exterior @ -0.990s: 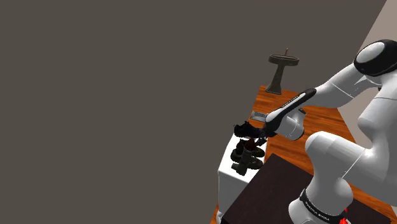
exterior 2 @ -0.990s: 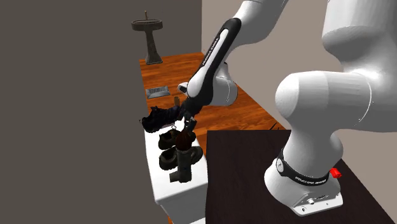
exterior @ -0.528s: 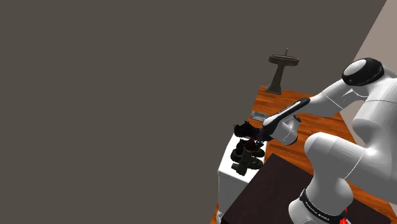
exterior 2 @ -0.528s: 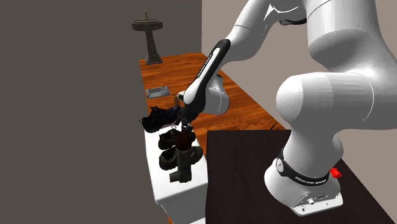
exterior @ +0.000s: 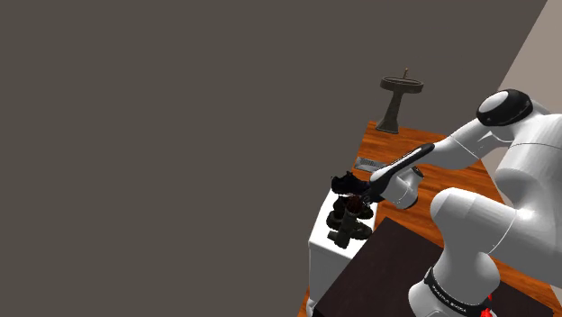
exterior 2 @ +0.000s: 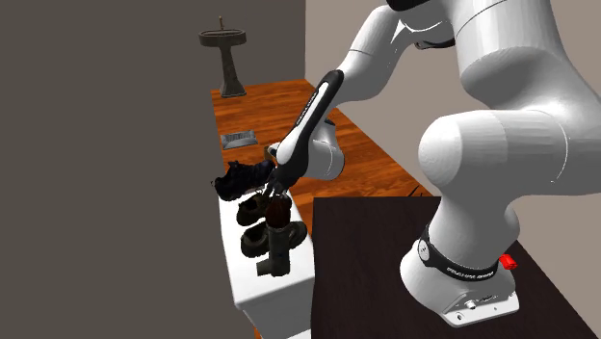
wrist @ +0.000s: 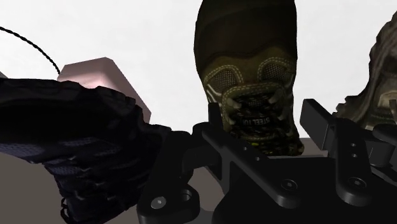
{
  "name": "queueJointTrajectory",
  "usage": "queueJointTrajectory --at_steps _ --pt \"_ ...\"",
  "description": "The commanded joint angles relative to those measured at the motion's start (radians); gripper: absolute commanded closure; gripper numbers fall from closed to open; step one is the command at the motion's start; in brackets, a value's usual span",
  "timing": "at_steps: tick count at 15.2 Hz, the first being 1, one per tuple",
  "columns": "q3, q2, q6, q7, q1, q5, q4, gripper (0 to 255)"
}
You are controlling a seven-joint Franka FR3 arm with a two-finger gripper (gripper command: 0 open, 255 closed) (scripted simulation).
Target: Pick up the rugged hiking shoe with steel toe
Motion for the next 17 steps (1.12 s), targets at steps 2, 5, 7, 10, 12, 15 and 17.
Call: queueJointTrajectory --at_steps 2,5,7,10,12,15,17 --pt "-0.001 0.0 -0.022 0.001 -0.001 0.002 0.001 255" --pt "0.001 0.005 -0.023 0.003 -0.001 0.003 -0.002 255" --pt "0.001 0.005 -0.022 0.003 -0.002 0.003 -0.004 255" --pt "0.011 0.02 -0.019 0.008 -0.011 0.004 -0.022 255" --pt "0.031 0.051 -0.033 0.018 -0.027 0.008 -0.039 255" --pt "0.065 0.096 -0.057 0.034 -0.055 0.013 -0.063 255" --pt "0.09 0.126 -0.074 0.045 -0.076 0.016 -0.078 255"
